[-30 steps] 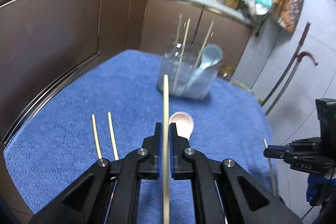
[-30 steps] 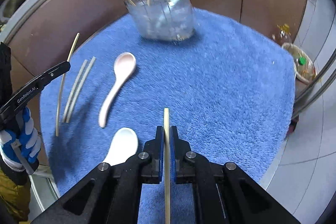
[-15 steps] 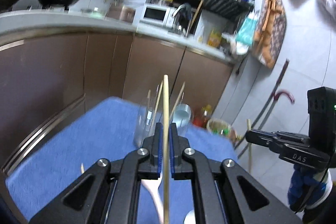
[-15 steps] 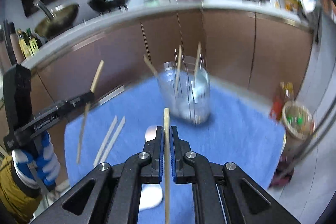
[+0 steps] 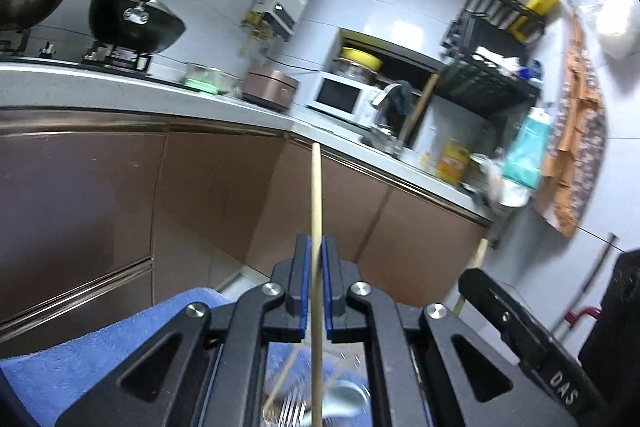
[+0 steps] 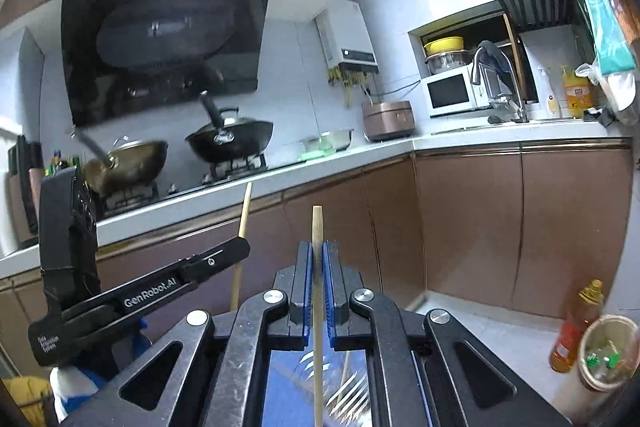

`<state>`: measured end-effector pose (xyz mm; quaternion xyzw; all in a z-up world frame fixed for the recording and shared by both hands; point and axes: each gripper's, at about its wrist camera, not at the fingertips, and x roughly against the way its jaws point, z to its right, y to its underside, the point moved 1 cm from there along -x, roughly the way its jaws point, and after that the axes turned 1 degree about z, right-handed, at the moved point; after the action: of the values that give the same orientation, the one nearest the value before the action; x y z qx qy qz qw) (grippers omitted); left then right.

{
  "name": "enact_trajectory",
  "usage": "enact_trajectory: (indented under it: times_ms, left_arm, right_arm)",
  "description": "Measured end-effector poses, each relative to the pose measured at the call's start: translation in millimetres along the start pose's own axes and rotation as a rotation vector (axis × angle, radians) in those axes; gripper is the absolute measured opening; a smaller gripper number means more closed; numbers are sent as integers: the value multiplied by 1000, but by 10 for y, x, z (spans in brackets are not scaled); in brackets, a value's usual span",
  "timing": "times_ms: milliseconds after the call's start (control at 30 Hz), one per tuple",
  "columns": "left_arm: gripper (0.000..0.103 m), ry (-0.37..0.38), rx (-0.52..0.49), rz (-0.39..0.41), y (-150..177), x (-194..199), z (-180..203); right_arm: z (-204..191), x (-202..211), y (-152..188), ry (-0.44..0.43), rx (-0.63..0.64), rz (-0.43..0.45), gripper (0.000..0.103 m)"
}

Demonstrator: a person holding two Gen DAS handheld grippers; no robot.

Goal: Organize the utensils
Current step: 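Lift both chopsticks and carry them over the utensil holder, then open both tools to drop the chopsticks into the utensil holder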

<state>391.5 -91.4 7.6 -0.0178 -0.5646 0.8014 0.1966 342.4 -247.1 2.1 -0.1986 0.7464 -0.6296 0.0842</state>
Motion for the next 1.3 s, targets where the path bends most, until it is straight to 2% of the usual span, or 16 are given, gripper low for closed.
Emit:
enact_trajectory:
  times_ms: [167,333,533,667,767,867,900,1100,1300]
  left_arm:
    - [5,-108,-15,54,181,-396,7]
    - [5,-175,-25,94,500,-602,-50]
    - [5,-219,-50,104,805,-711,-105]
    - [6,-228,-48,72,929,-737,-134]
    - [9,-220,-64,57,958,-662,-99]
    - [25,-221,-88,32,968,-562,-41]
    - [26,-219,-93,25,964,-522,-23]
    - [31,-220,-102,21,875,-136,120]
    - [33,-195,-113,38,771,482,302]
  right_arm:
    - [229,-301,207,-10,4,19,6]
    - [328,-394,475,11,27,22,6]
    - [364,-407,753,27,52,-21,6]
    - [364,-333,873,25,61,-47,6]
    - [384,-266,921,12,40,-75,6]
    - [398,-172,933,14,19,-80,6]
    - [400,-122,930,18,10,-81,7]
    - [367,216,873,51,-15,-72,15]
    - [207,652,799,119,-3,-93,29]
